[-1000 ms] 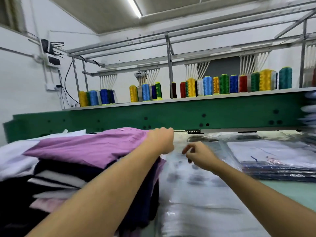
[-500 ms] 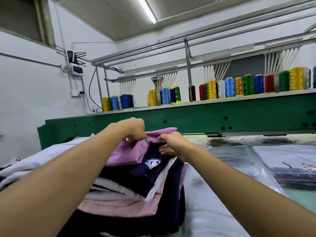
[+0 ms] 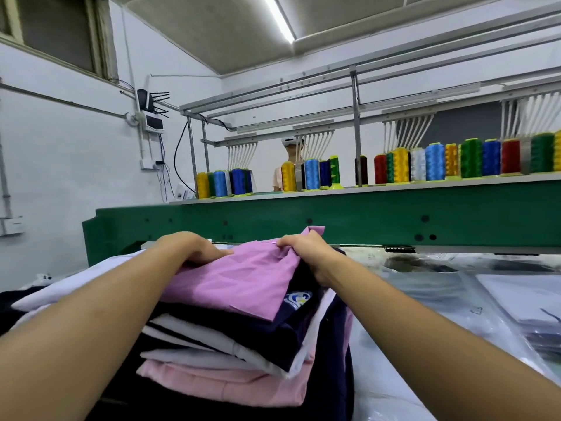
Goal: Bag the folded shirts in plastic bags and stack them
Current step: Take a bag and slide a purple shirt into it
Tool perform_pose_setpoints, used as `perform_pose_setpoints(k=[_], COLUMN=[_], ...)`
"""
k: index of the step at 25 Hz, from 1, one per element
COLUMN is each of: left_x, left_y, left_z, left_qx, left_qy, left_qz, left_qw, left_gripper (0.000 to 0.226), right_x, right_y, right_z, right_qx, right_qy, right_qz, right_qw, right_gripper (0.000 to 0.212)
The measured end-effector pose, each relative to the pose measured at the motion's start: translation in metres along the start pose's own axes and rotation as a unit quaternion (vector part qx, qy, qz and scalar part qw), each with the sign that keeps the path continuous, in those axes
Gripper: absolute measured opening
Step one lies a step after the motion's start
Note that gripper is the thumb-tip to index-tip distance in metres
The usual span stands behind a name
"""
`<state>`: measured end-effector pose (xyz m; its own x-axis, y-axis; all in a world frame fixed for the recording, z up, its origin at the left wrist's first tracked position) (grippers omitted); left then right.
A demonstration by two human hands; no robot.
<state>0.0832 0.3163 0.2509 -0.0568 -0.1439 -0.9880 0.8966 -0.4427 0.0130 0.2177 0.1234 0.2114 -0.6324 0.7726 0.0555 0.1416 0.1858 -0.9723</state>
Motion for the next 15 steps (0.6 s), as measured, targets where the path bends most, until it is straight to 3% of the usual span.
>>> perform_pose_setpoints(k=[4, 6, 8, 11, 15], left_x=[0.01, 0.008, -0.002, -0.012, -0.019], left_y=[-0.014, -0.017, -0.017, -0.012, 0.001], left_z=[-0.016, -0.02, -0.019, -0.016, -0.01], left_qx=[0.025, 0.028, 0.052, 0.095, 0.14], left_qy=[-0.034, -0.012, 0.052, 0.1, 0.111], left_qz=[0.04, 0.046, 0.044, 0.062, 0.123], left_qw=[0.998, 0.998, 0.996, 0.989, 0.976], left_gripper=[0.097, 0.1, 0.098, 0.076, 0.049], right_x=[0.004, -0.001, -0.012, -0.023, -0.038], right_y=[-0.002, -0.001, -0.006, -0.009, 0.002], right_z=[-0.009, -0.013, -0.016, -0.019, -0.018], right_qx=[-0.018, -0.056, -0.094, -0.092, -0.06], right_qy=[0.034, 0.067, 0.108, 0.127, 0.154], right_qz=[-0.049, 0.028, 0.112, 0.109, 0.016], right_qw=[0.998, 0.996, 0.983, 0.982, 0.986], right_gripper=[0.065, 0.068, 0.052, 0.039, 0.041])
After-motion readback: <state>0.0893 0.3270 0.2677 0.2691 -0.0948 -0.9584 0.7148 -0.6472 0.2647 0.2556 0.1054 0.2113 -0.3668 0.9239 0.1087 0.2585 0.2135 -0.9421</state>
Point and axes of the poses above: each hand's wrist, its own z-axis away from the middle knuckle, its own x-axis out of the palm, y = z × x, the point moved 5 cm from there along -z, towards the middle knuckle, and after that the axes turned 11 degrees about -x, right-handed, at the moved point
